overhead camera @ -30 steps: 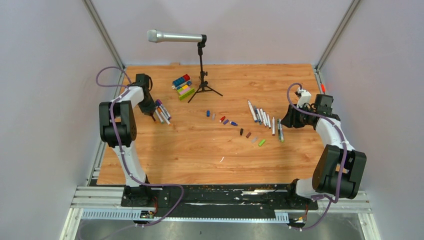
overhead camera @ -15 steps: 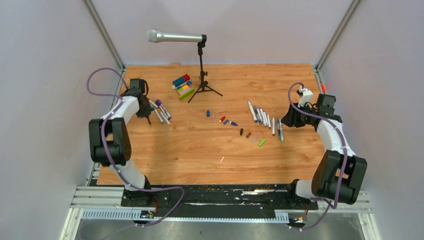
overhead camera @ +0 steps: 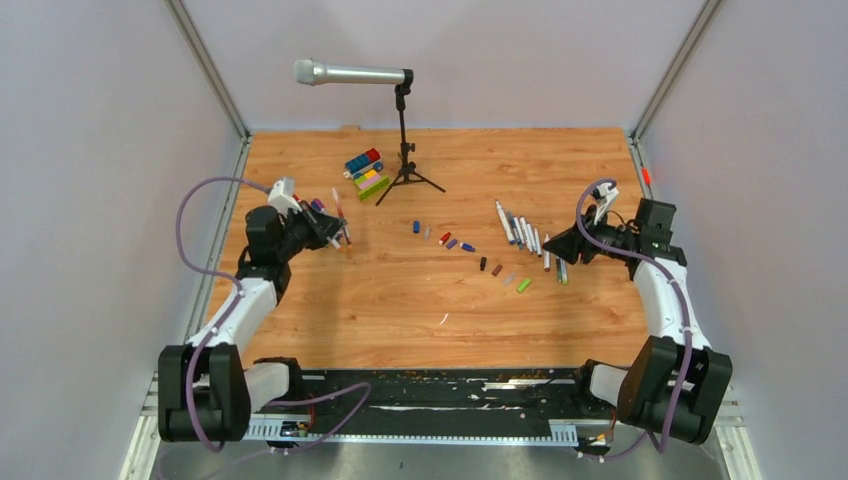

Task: Open the pen caps
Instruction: Pick up the pen from the center of the board, then open the pen cap from the pen.

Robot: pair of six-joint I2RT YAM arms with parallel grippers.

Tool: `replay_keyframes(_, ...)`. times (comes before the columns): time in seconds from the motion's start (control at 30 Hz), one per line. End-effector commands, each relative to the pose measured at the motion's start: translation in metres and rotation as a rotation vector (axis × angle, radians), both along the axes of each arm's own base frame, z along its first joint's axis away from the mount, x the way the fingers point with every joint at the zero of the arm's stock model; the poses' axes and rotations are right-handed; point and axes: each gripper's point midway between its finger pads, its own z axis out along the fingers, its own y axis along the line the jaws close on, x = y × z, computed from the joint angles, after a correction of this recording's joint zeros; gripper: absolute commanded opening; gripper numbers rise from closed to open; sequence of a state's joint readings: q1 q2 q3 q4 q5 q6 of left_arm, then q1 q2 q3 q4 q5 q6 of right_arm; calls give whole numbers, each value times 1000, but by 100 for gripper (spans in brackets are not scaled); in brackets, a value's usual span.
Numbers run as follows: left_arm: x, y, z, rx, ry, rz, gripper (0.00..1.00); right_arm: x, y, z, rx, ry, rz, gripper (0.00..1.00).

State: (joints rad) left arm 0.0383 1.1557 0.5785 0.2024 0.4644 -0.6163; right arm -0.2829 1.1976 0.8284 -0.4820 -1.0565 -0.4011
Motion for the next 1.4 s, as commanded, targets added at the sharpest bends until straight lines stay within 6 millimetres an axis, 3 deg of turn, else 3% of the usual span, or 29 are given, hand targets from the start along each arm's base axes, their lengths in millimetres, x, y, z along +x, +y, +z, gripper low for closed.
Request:
replay_keyframes(0.0, -24, -65, 89, -140, -356, -239, 0, -28, 31, 28, 155, -138, 218, 37)
replay_keyframes(0.23, -60, -141, 112, -264, -448, -350, 0, -44, 50, 34, 245, -135, 306, 41)
replay_keyframes(0.43, -82, -206, 117, -351, -449, -416, 0, -56, 73, 31, 281, -87, 399, 46)
replay_keyframes(0.7, -93, -265, 121, -381, -475, -426, 0, -70, 96, 28, 310, -37, 486, 60)
replay_keyframes(0.97, -108, -305, 114, -438, -465, -449, 0, -76, 108, 29, 338, 17, 532, 61)
replay_keyframes(1.37, -120, -328, 109, -462, -458, -447, 0, -76, 127, 20, 310, 83, 519, 58)
